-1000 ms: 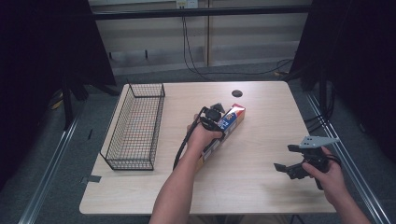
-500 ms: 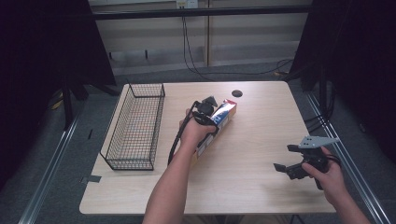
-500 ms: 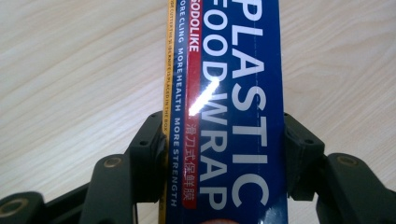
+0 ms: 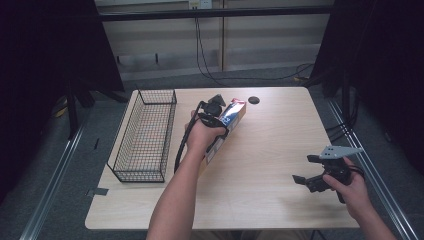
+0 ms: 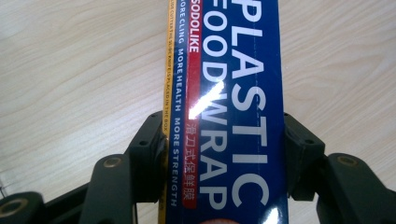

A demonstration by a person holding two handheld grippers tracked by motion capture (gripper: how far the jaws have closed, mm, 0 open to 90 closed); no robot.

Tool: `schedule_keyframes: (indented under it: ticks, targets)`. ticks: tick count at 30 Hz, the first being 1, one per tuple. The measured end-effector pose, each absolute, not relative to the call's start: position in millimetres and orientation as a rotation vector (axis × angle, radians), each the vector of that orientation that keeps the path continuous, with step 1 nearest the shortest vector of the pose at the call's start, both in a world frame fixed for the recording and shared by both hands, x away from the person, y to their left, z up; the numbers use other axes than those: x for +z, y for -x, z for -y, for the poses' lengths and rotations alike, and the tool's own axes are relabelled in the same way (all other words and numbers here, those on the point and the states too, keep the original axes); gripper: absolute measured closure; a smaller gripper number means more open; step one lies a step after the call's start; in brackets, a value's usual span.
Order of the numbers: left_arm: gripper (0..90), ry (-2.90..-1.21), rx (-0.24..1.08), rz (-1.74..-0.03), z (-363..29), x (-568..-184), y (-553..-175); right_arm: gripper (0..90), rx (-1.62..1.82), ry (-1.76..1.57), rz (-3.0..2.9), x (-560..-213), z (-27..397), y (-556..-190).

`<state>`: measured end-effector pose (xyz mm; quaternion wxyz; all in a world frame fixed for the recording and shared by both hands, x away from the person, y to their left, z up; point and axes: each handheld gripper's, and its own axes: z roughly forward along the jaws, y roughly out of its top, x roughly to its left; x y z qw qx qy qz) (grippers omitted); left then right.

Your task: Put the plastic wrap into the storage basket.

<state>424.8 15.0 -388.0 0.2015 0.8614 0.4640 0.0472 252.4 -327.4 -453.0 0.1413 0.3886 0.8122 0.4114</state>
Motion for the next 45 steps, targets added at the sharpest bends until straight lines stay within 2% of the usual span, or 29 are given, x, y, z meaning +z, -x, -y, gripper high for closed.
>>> schedule_keyframes:
  ticks: [45]
  targets:
    - [43.3,-2.327,0.164,-1.415,-54,-342,-425,2.8,1.190,-1.124,-2.352,-455,323,-254]
